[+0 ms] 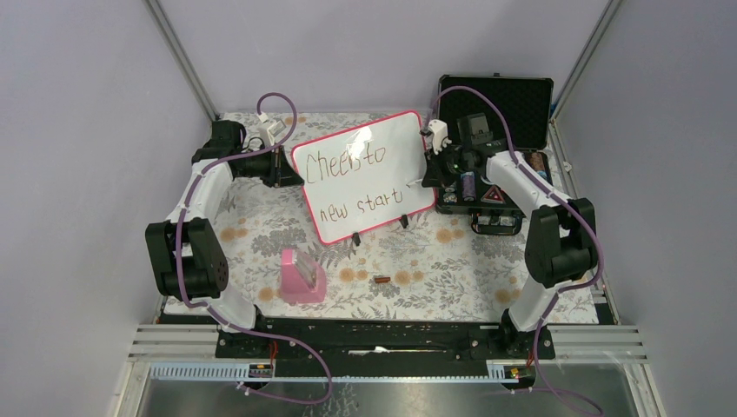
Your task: Write a sentence on the whiteboard
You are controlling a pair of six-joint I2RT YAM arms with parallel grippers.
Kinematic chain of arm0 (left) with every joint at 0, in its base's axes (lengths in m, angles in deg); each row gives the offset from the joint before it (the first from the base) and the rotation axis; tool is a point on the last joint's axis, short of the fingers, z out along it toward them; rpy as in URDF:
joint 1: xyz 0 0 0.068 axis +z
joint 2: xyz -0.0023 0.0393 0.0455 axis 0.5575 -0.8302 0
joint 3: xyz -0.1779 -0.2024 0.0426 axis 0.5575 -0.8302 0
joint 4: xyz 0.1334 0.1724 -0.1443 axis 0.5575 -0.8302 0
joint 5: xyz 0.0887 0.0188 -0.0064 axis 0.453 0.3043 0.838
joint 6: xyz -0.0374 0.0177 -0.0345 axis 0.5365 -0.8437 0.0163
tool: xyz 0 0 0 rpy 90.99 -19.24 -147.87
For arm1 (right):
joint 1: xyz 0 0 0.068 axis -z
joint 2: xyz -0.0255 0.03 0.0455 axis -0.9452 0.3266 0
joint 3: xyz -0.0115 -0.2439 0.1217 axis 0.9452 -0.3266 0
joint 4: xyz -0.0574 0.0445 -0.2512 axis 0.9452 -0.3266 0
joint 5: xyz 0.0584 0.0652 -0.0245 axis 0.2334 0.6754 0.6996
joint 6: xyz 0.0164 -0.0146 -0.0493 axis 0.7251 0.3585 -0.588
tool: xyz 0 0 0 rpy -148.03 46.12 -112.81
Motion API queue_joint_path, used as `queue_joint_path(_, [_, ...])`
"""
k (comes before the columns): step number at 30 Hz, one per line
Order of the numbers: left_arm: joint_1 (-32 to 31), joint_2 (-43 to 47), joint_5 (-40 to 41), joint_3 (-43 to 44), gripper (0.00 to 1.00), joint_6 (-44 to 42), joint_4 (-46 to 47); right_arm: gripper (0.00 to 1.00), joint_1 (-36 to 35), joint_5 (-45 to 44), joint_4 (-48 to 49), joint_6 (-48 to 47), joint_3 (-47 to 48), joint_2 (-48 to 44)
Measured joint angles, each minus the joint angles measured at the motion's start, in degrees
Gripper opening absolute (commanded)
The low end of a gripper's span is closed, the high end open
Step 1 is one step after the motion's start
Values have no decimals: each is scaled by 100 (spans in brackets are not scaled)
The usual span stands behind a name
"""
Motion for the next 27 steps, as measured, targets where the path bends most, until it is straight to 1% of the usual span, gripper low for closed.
queue_joint_path(11, [0,0,2,0,0,-15,-4,0,-251,2,-2,22,57,72])
queue_joint_path(27, [0,0,4,0,0,-17,-4,0,-258,-42,0,-28,-57,70])
